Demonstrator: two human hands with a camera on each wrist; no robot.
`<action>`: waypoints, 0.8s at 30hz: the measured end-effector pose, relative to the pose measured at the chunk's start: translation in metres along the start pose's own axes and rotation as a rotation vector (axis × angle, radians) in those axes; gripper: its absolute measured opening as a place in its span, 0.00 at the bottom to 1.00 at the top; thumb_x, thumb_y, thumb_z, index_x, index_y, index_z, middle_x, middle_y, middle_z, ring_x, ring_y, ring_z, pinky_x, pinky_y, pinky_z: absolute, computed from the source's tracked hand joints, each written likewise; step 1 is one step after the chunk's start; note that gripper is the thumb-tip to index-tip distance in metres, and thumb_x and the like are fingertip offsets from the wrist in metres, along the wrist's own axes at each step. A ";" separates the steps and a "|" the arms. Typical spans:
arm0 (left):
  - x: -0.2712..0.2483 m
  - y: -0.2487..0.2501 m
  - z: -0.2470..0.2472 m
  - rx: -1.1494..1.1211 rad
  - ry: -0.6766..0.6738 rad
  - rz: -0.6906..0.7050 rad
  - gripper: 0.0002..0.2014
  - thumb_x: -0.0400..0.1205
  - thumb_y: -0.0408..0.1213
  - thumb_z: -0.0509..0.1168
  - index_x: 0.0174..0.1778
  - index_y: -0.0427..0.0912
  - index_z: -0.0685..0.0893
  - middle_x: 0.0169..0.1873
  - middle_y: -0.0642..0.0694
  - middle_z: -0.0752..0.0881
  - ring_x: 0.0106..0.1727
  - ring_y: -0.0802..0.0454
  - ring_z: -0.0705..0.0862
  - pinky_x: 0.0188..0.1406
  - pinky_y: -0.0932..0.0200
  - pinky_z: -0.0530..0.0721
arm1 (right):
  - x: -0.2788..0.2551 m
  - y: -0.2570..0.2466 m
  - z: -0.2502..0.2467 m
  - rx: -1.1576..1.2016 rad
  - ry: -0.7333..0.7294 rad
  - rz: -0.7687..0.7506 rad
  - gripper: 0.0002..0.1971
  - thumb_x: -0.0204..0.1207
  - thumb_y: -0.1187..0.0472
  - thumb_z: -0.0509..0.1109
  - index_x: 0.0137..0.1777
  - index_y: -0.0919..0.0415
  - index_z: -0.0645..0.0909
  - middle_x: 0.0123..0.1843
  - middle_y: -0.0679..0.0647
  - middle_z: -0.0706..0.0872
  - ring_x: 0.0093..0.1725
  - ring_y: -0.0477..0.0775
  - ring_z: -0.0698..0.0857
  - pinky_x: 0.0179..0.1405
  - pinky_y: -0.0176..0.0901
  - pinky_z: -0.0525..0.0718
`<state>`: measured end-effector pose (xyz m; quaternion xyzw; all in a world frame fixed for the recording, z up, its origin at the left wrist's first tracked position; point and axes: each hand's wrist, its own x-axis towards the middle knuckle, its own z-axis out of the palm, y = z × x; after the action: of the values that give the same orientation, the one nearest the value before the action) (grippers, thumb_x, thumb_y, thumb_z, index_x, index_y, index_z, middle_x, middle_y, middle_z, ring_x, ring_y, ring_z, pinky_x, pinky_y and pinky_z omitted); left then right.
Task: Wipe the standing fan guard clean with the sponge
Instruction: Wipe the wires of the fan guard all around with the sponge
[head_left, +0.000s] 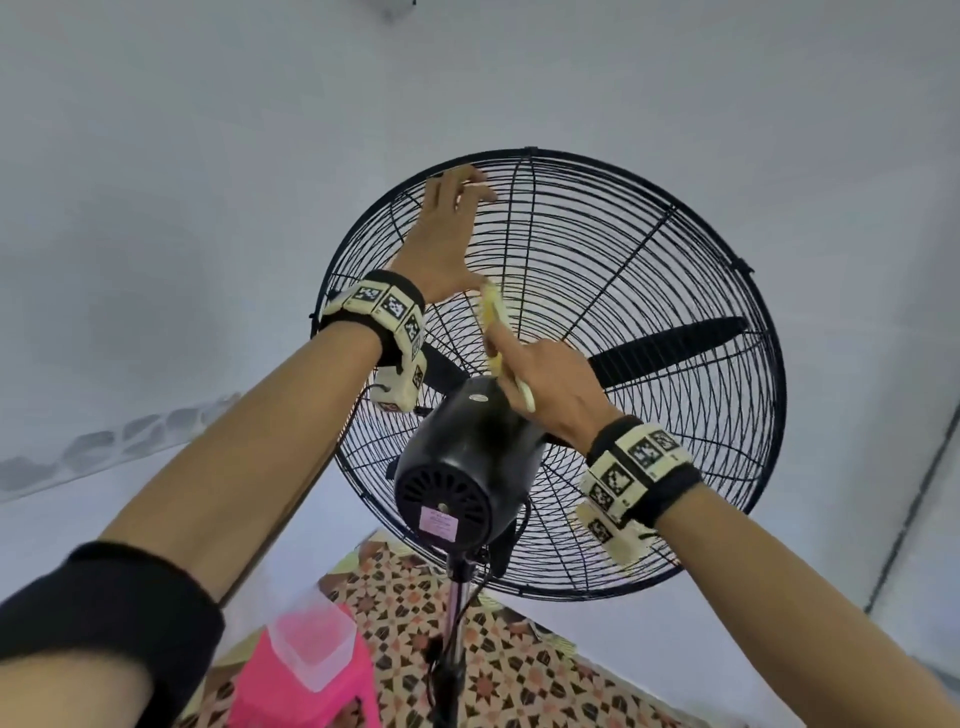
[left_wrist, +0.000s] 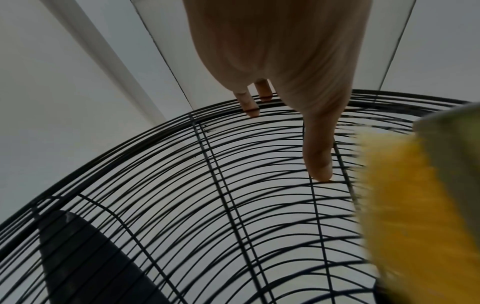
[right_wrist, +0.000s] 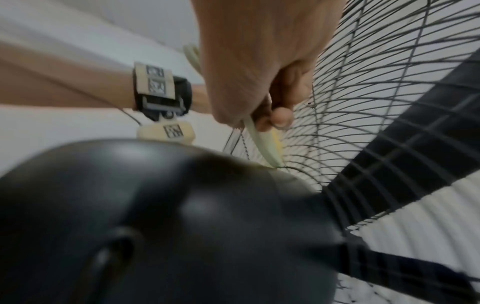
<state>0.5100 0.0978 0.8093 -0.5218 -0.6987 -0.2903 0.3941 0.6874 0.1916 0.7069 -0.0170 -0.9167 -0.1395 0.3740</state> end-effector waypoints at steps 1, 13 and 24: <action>0.000 -0.001 0.000 -0.003 -0.004 -0.001 0.51 0.61 0.45 0.90 0.78 0.41 0.72 0.81 0.39 0.65 0.80 0.37 0.63 0.82 0.48 0.67 | -0.003 0.002 0.000 -0.046 -0.019 0.030 0.17 0.81 0.58 0.66 0.67 0.51 0.66 0.29 0.48 0.70 0.29 0.61 0.77 0.29 0.45 0.68; 0.002 0.004 -0.001 0.024 -0.005 -0.034 0.53 0.59 0.49 0.91 0.79 0.41 0.73 0.81 0.39 0.65 0.81 0.37 0.63 0.81 0.51 0.66 | -0.005 -0.004 -0.008 -0.097 -0.023 0.128 0.18 0.81 0.61 0.68 0.66 0.55 0.65 0.28 0.48 0.66 0.29 0.60 0.75 0.29 0.47 0.69; 0.006 0.000 -0.004 0.066 -0.059 -0.039 0.49 0.64 0.35 0.89 0.80 0.43 0.72 0.82 0.42 0.65 0.79 0.39 0.63 0.75 0.58 0.62 | 0.020 -0.001 -0.022 0.000 0.126 0.202 0.18 0.72 0.67 0.72 0.61 0.63 0.73 0.25 0.48 0.62 0.20 0.53 0.60 0.24 0.40 0.53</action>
<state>0.5100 0.0970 0.8164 -0.5031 -0.7293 -0.2590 0.3845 0.6881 0.1829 0.7351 -0.1004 -0.8850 -0.1020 0.4430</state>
